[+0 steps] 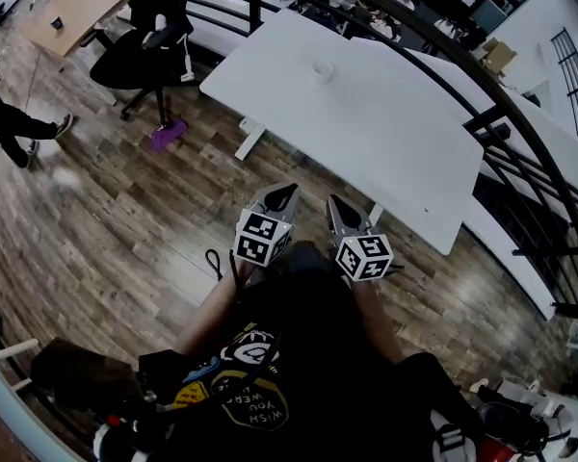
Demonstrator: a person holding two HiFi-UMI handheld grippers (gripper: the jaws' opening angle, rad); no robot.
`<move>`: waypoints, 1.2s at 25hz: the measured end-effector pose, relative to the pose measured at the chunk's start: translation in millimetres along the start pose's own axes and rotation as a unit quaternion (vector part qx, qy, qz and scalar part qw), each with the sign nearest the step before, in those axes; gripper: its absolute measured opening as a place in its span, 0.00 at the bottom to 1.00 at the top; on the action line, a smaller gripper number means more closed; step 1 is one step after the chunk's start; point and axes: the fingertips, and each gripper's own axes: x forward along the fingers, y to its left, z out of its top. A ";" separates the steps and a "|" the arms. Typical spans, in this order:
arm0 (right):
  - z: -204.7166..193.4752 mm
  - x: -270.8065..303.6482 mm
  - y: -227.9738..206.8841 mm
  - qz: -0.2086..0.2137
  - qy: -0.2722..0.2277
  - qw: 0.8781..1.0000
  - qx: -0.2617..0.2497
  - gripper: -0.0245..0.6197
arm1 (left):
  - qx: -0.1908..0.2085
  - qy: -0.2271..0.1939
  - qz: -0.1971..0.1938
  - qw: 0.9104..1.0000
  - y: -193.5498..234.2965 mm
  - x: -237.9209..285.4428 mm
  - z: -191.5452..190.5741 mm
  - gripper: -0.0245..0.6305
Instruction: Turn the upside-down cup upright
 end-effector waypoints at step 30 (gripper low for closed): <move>47.9 170.7 -154.7 0.072 0.047 0.995 0.056 0.04 | -0.035 0.071 -0.014 0.997 93.6 216.9 30.5 0.04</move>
